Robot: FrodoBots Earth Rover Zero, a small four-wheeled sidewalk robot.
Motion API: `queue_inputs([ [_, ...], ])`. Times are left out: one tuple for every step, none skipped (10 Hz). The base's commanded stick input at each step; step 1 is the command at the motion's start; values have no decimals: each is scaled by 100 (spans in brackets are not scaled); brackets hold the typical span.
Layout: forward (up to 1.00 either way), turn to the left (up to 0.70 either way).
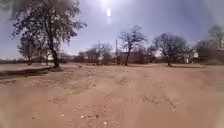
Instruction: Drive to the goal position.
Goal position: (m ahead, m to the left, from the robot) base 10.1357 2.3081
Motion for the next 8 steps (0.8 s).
queue_inputs([
  [100, 0],
  [100, 0],
  [100, 0],
  [100, 0],
  [100, 0],
  [100, 0],
  [100, 0],
  [100, 0],
])
